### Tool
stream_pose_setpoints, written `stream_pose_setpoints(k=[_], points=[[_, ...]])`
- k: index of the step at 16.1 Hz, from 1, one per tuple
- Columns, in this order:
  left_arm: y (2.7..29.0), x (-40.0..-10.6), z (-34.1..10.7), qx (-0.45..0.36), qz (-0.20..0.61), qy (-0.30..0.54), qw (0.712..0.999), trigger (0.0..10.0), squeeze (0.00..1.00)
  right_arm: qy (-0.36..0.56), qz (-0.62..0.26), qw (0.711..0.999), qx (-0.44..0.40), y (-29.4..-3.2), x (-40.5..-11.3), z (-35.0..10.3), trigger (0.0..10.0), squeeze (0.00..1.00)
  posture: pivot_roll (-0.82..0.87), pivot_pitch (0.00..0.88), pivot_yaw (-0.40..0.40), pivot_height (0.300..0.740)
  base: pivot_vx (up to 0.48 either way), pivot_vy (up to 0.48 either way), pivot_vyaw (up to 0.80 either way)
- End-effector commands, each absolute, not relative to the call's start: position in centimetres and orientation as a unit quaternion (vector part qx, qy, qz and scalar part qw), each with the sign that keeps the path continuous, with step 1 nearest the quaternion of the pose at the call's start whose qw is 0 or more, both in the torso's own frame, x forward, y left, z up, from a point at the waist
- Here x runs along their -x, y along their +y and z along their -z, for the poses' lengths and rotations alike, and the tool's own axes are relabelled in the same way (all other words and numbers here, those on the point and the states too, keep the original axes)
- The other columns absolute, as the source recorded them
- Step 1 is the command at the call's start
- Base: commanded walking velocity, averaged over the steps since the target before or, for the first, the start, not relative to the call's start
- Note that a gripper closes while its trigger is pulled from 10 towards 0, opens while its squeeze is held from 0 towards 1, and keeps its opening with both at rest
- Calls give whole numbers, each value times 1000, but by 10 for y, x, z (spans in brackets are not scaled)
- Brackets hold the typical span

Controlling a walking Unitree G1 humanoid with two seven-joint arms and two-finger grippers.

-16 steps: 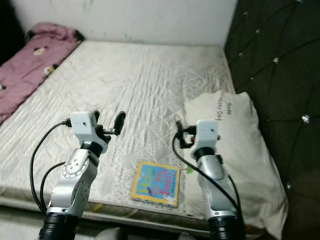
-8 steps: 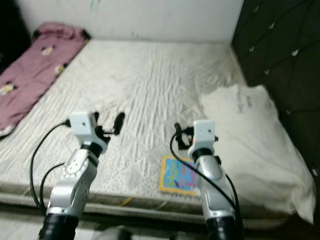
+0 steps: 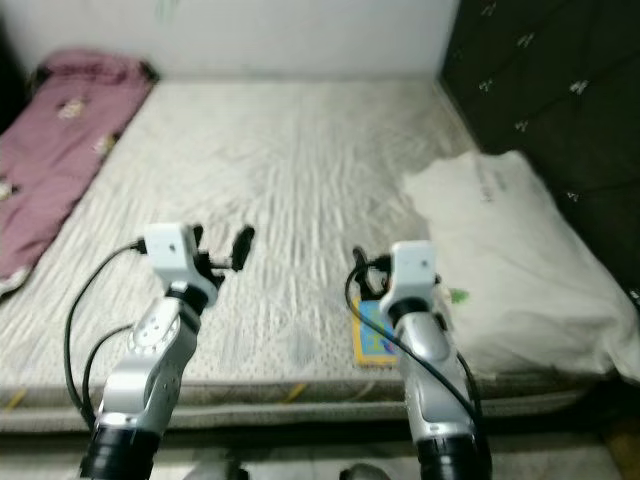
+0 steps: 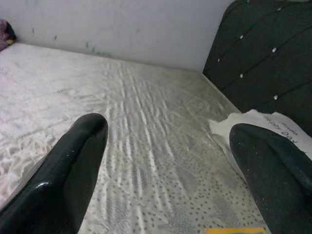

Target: Clean up the room

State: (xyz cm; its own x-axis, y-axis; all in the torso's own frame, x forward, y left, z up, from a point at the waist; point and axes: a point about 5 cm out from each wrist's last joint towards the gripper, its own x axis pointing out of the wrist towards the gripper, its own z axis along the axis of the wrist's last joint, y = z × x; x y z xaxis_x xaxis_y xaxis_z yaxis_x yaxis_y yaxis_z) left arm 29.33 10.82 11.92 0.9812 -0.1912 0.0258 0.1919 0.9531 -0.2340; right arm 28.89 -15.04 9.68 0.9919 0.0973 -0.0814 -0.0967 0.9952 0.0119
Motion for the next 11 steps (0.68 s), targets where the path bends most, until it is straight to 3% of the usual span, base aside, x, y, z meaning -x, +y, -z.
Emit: stream_pose_setpoints(k=[1,11], points=[[114,-293,-120,118,85,-3,989,10000,0,30,-63,997,-9,-139,-291,-103,10000,0,13,26,25,740,0,480,0],[112,-297,-123,120,84,-6,989,10000,0,22,-65,998,-3,-137,-295,-105,10000,0,6,39,30,740,0,480,0]])
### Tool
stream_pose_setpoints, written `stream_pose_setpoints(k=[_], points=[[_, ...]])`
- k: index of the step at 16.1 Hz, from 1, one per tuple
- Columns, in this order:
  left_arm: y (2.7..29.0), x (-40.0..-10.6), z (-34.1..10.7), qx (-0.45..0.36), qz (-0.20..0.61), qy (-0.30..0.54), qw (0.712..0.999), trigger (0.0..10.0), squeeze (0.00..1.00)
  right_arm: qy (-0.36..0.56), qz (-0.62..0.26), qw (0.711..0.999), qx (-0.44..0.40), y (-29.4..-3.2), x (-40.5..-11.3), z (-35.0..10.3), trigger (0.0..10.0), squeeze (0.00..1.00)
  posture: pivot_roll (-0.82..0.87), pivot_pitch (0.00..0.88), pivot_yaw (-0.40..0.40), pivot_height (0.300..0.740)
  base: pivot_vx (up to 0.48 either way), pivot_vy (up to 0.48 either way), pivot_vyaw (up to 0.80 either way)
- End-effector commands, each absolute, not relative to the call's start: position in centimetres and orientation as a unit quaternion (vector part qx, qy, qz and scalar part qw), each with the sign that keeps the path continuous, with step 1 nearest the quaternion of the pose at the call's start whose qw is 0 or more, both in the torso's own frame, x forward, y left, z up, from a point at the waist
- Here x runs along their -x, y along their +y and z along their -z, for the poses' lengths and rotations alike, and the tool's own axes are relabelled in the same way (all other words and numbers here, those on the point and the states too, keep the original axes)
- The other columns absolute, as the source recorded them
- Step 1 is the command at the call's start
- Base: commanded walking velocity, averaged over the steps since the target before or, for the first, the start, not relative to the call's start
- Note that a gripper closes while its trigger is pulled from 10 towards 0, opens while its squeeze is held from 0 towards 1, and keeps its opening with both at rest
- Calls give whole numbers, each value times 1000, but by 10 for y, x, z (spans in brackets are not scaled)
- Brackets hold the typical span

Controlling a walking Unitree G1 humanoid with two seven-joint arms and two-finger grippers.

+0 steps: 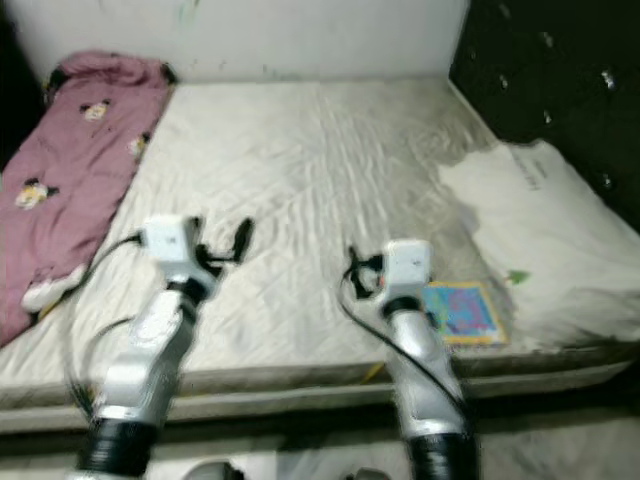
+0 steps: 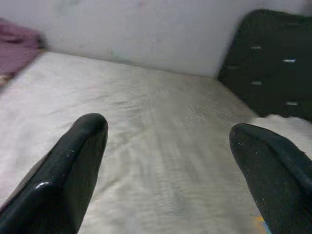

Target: Clean up the room

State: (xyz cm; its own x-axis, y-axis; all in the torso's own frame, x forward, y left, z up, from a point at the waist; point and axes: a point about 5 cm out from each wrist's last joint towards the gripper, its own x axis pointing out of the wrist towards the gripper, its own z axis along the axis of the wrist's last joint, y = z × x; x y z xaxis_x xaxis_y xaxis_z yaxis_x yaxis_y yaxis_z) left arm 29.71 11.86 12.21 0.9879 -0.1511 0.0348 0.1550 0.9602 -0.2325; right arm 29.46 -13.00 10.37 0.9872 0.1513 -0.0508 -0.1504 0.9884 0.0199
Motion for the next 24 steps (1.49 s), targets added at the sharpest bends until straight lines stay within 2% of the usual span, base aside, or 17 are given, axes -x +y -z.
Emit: stream_pose_setpoints(k=[1,14,19,24], points=[[112,-298,-123,121,84,-6,989,10000,0,23,-65,998,-3,-137,-295,-105,10000,0,6,39,30,740,0,480,0],[111,-298,-125,125,81,-18,989,10000,0,39,-66,997,1,-138,-296,-101,10000,0,0,44,28,740,0,480,-31],[111,-297,-127,129,94,-26,987,10000,0,44,-67,997,3,-138,-296,-99,10000,0,0,42,28,740,0,0,0],[109,-295,-128,125,110,-33,985,10000,0,45,-70,996,5,-137,-296,-98,10000,0,5,34,26,740,314,0,0]])
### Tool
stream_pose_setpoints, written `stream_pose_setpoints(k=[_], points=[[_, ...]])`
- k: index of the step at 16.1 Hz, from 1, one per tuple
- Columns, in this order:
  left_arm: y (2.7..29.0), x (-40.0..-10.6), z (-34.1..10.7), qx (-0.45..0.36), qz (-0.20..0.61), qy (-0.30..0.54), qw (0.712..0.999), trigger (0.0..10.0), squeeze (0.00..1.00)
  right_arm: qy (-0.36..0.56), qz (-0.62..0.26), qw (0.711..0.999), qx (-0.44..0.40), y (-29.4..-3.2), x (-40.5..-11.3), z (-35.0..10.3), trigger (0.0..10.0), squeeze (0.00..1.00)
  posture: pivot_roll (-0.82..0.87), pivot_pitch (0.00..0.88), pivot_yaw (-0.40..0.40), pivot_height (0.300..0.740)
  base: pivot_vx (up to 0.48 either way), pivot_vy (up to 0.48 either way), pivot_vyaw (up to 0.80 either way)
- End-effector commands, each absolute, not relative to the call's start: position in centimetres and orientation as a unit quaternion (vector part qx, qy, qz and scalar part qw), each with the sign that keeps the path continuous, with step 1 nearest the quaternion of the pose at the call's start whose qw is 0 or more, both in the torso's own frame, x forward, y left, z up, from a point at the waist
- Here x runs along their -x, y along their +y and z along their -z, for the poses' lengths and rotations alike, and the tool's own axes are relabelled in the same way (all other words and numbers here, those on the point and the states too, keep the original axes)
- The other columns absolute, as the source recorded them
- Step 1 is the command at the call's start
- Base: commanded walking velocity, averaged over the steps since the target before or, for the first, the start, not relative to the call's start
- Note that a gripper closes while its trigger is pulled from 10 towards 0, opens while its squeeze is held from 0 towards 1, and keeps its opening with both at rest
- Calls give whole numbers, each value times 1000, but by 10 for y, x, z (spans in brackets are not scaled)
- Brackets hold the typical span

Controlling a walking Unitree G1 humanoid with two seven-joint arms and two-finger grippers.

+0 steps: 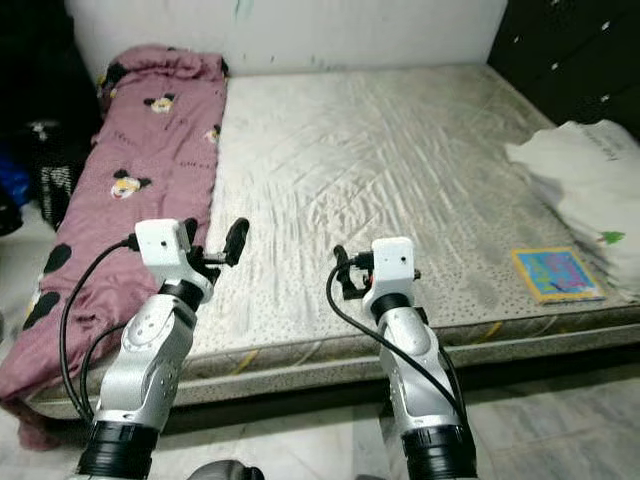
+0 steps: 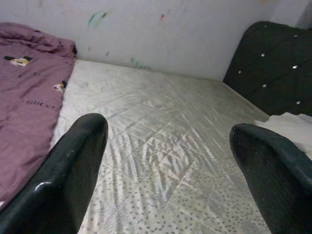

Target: Clean up the room

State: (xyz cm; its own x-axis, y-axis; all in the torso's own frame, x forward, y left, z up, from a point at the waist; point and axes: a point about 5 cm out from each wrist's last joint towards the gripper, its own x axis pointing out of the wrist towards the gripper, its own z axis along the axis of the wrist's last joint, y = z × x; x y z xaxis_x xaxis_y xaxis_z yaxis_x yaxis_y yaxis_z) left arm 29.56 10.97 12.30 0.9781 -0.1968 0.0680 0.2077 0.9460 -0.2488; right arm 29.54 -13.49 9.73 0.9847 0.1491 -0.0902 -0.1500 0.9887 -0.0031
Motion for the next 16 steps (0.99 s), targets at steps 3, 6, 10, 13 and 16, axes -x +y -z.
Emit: stream_pose_setpoints(k=[3,6,10,13,16], points=[[108,-295,-128,124,113,-33,985,10000,0,46,-71,996,5,-136,-296,-98,10000,0,5,29,29,740,429,0,0],[107,-294,-128,122,117,-34,985,10000,0,45,-71,996,5,-136,-296,-98,10000,0,7,29,31,740,434,0,0],[107,-295,-129,126,119,-36,984,10000,0,46,-70,996,1,-136,-296,-98,10000,0,9,33,28,740,411,0,0],[107,-295,-128,120,104,-30,987,10000,0,47,-67,997,-3,-136,-297,-97,10000,0,9,37,29,740,0,0,0],[107,-297,-127,124,105,-25,986,10000,0,48,-64,997,-4,-137,-297,-97,10000,0,6,40,34,740,0,160,0]])
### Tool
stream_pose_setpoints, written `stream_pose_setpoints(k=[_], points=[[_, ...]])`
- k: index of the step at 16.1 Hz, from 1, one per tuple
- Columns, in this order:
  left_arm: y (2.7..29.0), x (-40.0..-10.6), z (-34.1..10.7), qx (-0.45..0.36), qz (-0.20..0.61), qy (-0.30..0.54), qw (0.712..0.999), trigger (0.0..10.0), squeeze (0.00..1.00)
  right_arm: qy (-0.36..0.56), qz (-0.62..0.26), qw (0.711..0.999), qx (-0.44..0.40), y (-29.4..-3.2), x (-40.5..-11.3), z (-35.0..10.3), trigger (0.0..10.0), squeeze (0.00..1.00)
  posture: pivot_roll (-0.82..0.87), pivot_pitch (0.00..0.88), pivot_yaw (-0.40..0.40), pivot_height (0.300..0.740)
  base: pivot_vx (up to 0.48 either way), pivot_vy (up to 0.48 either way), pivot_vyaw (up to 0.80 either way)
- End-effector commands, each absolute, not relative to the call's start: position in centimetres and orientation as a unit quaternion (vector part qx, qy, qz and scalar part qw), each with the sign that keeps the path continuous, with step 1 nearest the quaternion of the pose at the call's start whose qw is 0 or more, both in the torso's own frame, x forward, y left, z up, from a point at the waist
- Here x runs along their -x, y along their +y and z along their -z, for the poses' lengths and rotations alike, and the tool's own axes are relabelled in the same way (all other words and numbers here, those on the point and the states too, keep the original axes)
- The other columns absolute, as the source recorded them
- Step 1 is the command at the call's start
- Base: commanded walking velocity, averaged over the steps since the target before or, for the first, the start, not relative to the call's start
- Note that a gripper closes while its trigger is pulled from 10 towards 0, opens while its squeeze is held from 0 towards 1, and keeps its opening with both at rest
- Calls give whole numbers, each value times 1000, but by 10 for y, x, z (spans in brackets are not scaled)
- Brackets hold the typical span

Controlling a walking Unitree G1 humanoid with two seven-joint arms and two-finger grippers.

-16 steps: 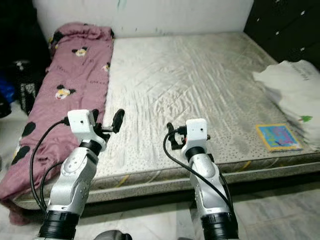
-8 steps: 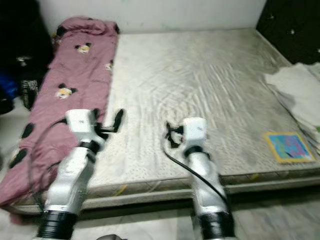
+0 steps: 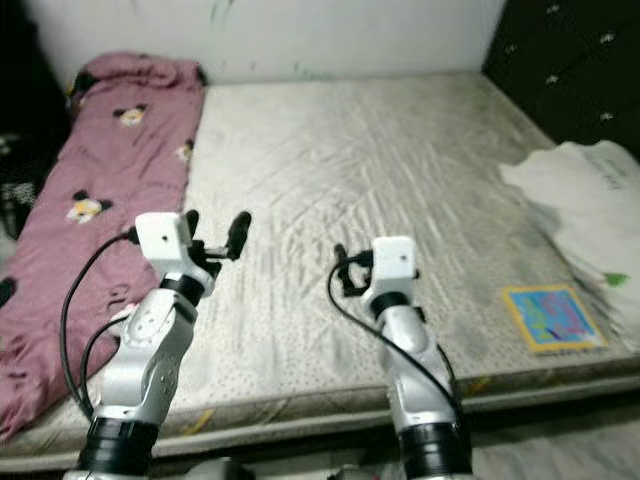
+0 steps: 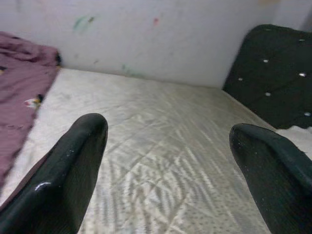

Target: Clean up the room

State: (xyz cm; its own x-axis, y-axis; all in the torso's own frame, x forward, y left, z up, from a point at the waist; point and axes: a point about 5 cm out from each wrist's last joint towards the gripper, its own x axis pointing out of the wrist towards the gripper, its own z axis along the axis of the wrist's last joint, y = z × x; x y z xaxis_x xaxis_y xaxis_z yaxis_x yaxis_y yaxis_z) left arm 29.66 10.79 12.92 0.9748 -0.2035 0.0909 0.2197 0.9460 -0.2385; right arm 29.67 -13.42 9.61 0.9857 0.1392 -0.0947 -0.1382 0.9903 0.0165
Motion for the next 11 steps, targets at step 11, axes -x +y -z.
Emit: stream_pose_setpoints(k=[11], points=[[105,-299,-128,148,109,-22,983,10000,0,49,-64,997,1,-139,-300,-98,10000,0,1,49,28,740,0,480,0]])
